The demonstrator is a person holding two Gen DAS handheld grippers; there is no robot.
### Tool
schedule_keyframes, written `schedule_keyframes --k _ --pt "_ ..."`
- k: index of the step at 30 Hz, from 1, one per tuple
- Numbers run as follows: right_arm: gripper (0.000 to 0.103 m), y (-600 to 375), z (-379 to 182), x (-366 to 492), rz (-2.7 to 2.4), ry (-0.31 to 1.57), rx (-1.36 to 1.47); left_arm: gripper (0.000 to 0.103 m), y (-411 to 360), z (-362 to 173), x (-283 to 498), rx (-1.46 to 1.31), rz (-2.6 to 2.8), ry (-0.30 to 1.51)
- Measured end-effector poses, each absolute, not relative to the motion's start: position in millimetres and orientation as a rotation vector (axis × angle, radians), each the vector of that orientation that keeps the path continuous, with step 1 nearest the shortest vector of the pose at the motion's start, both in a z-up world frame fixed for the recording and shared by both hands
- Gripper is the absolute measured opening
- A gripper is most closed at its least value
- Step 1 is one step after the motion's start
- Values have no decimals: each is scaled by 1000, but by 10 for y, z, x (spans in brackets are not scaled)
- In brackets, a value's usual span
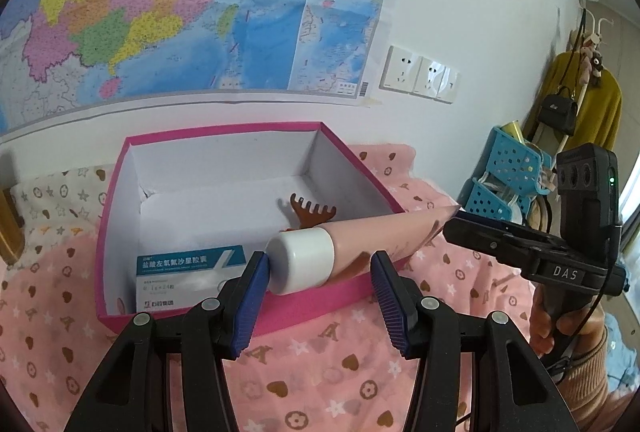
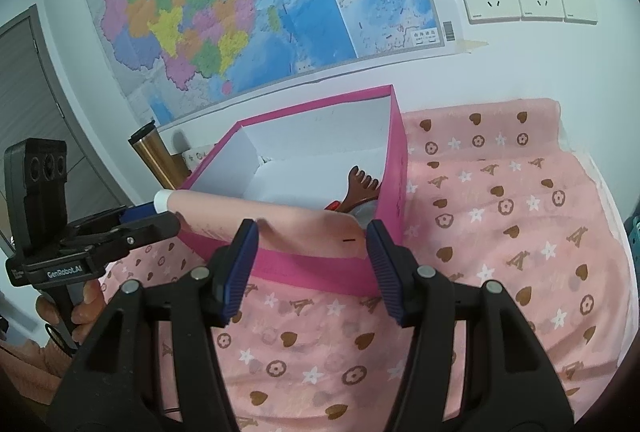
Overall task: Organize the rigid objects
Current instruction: 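Carry the pink tube over the magenta box and lower it inside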
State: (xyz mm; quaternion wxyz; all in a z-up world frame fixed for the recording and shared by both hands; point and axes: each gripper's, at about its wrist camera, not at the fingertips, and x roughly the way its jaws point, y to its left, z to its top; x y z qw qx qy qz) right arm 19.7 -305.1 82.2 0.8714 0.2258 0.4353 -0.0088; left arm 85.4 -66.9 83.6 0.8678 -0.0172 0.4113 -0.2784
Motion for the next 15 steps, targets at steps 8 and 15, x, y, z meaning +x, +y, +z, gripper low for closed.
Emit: schedule_keyframes --k 8,15 --pt "59 -3087 818 296 -21 908 464 53 -681 814 948 -41 -570 868" --pt "59 -3113 826 373 -17 900 459 53 -659 811 999 -53 -568 875"
